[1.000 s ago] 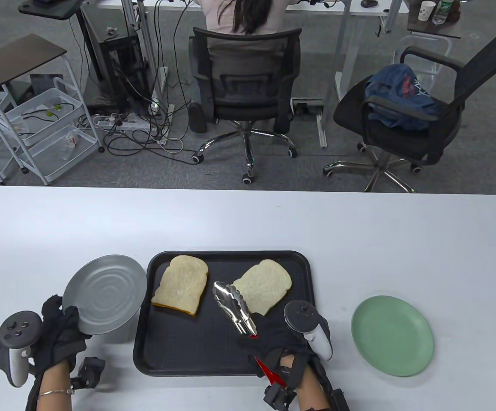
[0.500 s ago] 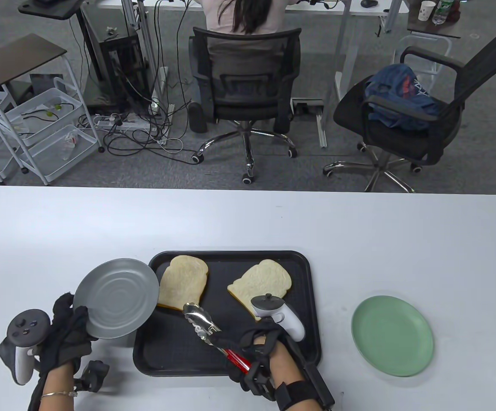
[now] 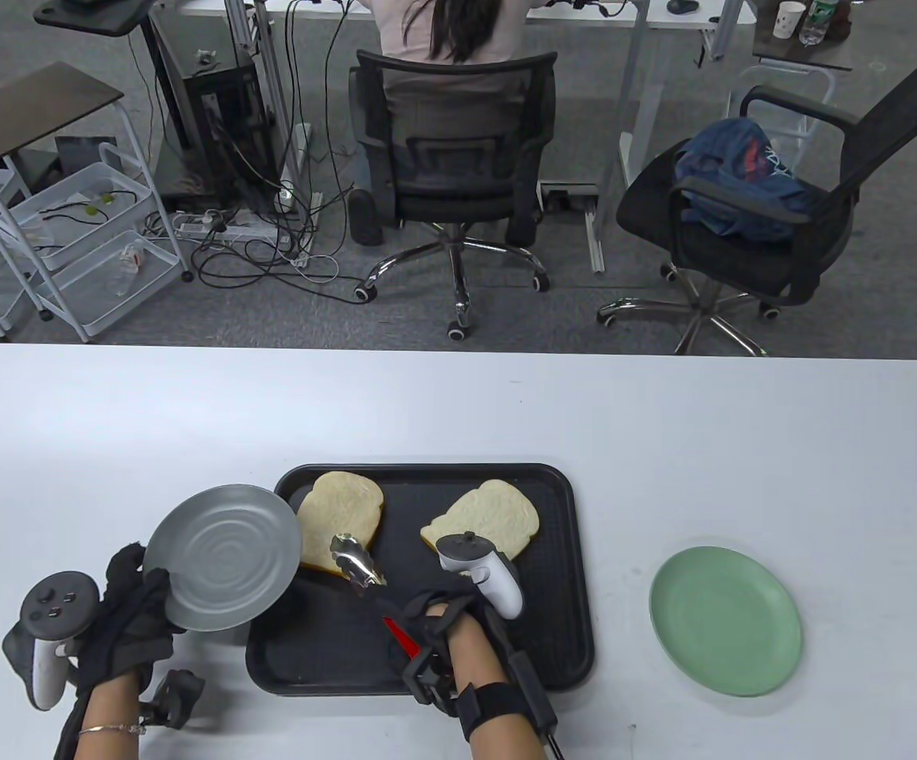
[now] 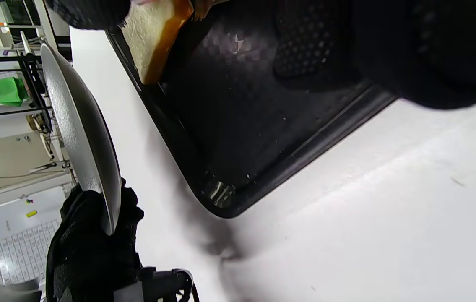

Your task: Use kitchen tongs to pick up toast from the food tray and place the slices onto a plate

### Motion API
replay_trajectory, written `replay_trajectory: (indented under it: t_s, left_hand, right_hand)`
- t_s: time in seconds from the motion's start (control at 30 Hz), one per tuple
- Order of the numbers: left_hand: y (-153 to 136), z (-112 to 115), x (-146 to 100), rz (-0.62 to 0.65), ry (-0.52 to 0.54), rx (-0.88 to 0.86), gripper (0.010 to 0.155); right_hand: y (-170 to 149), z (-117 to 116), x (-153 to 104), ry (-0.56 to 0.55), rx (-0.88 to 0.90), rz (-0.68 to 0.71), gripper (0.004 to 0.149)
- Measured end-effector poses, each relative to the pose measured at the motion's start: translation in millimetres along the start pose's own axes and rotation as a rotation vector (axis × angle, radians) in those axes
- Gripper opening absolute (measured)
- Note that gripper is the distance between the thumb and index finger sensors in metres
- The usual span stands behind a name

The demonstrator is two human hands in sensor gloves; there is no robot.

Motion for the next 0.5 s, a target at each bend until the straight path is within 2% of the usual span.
replay_trajectory:
  t_s: [0.33,0.5]
  left_hand:
    - [0,0,0,0.009,-0.01,-0.013,0.062]
    - [-3,4,1,0.009,-0.027,-0.032,0.062]
  right_hand:
    - [4,3,9,-0.115,-0.044,-0.003,0.076]
    - [8,9,-6,-0.114,-0.03,0.05,0.075]
Point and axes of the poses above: the tracker on the back of each hand, its own y axis roughly to the thumb side, its own x axis roughly from the wrist to the fingertips, z = x × y, the point moved 2 cm from there along x, roughly from the wrist to the fingertips, and after that the axes turned 11 degrees about -y, right-handed, at the moved point
